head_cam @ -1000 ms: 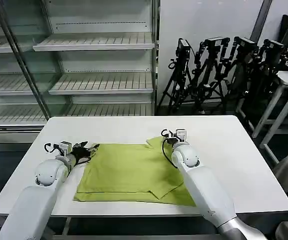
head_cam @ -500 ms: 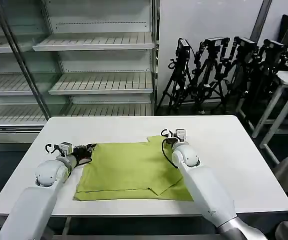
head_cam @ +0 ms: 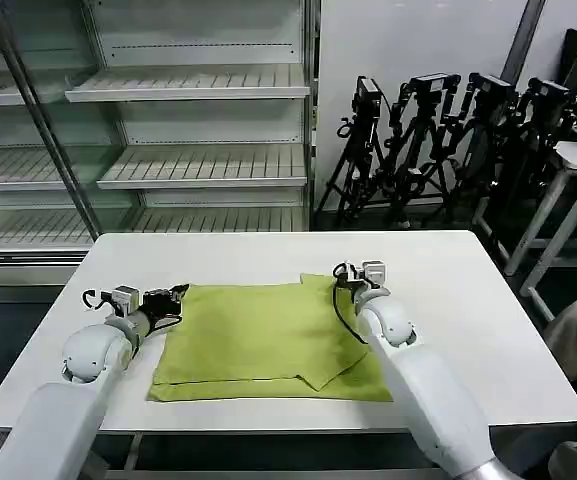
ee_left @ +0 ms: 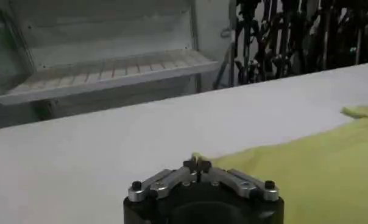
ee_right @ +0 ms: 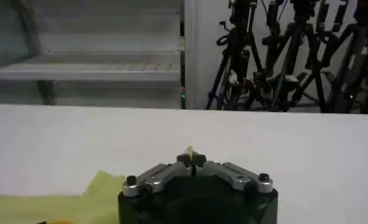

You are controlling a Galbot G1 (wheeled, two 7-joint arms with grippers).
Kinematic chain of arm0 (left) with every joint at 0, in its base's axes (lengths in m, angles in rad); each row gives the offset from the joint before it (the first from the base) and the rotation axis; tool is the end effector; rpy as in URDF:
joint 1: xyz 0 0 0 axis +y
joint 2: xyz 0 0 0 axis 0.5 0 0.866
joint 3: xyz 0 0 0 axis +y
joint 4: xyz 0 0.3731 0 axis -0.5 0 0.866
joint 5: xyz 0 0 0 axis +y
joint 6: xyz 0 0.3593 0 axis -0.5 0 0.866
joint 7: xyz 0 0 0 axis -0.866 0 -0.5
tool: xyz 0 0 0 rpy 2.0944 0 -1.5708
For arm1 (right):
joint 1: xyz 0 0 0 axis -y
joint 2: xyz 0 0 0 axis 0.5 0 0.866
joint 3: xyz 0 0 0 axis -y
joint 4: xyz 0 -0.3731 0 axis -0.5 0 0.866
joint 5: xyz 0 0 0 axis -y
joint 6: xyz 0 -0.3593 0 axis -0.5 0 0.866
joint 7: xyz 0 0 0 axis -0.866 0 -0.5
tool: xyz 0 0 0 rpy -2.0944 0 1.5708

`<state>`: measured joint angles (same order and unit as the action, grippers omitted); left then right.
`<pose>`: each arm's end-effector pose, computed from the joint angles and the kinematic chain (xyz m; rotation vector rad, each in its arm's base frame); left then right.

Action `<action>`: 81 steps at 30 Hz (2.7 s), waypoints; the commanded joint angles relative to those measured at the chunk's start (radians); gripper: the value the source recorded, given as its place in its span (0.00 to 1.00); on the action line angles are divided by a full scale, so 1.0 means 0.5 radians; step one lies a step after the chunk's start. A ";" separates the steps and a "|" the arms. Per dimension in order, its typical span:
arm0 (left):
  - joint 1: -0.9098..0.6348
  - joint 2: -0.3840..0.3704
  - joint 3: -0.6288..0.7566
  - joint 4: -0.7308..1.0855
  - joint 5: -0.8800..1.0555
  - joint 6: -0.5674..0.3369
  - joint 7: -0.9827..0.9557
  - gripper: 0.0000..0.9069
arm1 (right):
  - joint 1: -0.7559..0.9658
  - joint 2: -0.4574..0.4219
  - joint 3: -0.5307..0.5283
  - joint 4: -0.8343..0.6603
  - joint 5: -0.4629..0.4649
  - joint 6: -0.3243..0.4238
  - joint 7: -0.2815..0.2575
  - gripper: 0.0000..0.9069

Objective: Fold and organize the clothes.

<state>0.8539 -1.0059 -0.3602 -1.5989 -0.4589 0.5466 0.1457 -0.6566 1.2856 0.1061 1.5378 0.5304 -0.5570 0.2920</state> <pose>0.4127 0.1450 -0.2635 -0.3477 -2.6964 -0.1711 0.4598 0.0314 -0.2545 0.2111 -2.7749 0.0182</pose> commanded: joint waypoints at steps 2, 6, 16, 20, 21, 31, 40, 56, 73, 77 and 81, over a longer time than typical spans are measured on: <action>0.412 0.075 -0.153 -0.433 -0.074 -0.034 -0.052 0.01 | -0.353 -0.134 0.108 0.577 -0.017 0.008 -0.022 0.00; 0.498 0.080 -0.183 -0.480 -0.072 -0.064 -0.065 0.02 | -0.442 -0.170 0.148 0.697 -0.025 0.000 -0.020 0.00; 0.565 0.072 -0.192 -0.505 -0.022 -0.101 -0.080 0.02 | -0.737 -0.309 0.267 0.867 -0.066 0.020 -0.061 0.00; 0.586 0.078 -0.206 -0.509 -0.008 -0.104 -0.087 0.02 | -0.819 -0.315 0.289 0.909 -0.070 0.038 -0.083 0.00; 0.596 0.081 -0.214 -0.517 -0.005 -0.107 -0.085 0.01 | -0.841 -0.315 0.291 0.921 -0.071 0.040 -0.088 0.00; 0.754 0.101 -0.243 -0.611 0.042 -0.139 -0.079 0.02 | -1.031 -0.308 0.318 1.066 -0.138 0.069 -0.097 0.00; 0.787 0.095 -0.240 -0.664 0.078 -0.120 -0.083 0.02 | -1.134 -0.273 0.351 1.154 -0.152 0.072 -0.090 0.00; 0.807 0.113 -0.254 -0.648 0.095 -0.099 -0.081 0.02 | -1.144 -0.274 0.386 1.179 -0.180 0.079 -0.084 0.00; 0.839 0.112 -0.281 -0.728 0.088 -0.108 -0.213 1.00 | -1.280 -0.277 0.445 1.205 -0.327 0.065 -0.148 1.00; 0.869 0.094 -0.268 -0.817 -0.130 -0.089 -0.479 1.00 | -1.347 -0.277 0.514 1.264 -0.326 0.076 -0.158 1.00; 0.950 0.060 -0.247 -0.854 -0.407 -0.092 -0.779 1.00 | -1.444 -0.282 0.626 1.340 -0.325 0.097 -0.169 1.00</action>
<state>1.2842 -0.9588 -0.4902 -1.9703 -0.4416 0.5042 0.0154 -1.3037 1.1443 0.3494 2.1522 0.3815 -0.5142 0.2140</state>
